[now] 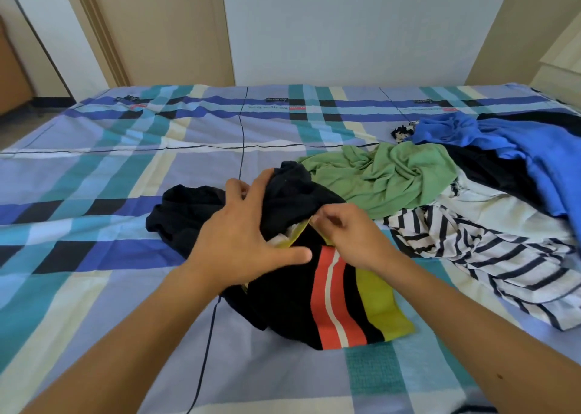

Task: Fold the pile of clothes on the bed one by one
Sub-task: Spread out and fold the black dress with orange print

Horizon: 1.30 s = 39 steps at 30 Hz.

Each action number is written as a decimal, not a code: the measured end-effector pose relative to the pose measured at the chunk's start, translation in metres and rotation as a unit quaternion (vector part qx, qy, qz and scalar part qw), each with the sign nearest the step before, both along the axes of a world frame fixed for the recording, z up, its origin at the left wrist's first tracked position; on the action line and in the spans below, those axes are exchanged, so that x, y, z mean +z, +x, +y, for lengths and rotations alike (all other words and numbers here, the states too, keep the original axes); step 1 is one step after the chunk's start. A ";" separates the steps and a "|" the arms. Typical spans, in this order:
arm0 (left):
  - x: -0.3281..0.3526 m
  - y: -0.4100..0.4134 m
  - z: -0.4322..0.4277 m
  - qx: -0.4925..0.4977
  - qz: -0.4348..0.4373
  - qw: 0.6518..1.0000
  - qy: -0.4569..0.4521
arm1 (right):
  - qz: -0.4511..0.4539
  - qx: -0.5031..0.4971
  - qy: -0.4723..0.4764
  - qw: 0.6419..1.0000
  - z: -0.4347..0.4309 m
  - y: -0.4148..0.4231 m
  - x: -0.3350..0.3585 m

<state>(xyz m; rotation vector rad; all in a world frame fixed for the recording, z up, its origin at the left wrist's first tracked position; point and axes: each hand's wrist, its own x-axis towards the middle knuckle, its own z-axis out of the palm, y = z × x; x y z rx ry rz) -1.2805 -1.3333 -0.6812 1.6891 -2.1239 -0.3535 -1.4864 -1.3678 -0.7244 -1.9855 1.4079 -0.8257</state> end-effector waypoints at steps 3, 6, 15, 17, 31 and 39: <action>-0.023 -0.005 -0.005 -0.011 -0.109 0.991 -0.071 | -0.095 0.019 0.050 0.994 0.002 0.001 0.012; -0.029 -0.006 -0.012 -0.014 -0.015 0.991 -0.135 | -0.228 -0.008 0.110 0.968 0.004 0.001 0.018; 0.005 -0.005 -0.012 -0.057 0.327 0.939 0.085 | -0.336 0.059 0.113 0.933 0.015 0.003 0.036; 0.008 -0.008 -0.008 -0.026 0.376 0.914 0.148 | -0.274 0.104 0.114 0.949 0.017 0.001 0.037; 0.014 -0.014 -0.006 0.033 0.627 0.712 0.314 | -0.018 -0.091 -0.111 0.990 -0.010 -0.032 0.030; 0.015 -0.023 0.002 0.019 0.714 0.659 0.236 | -0.038 -0.027 -0.242 0.969 0.017 -0.016 0.054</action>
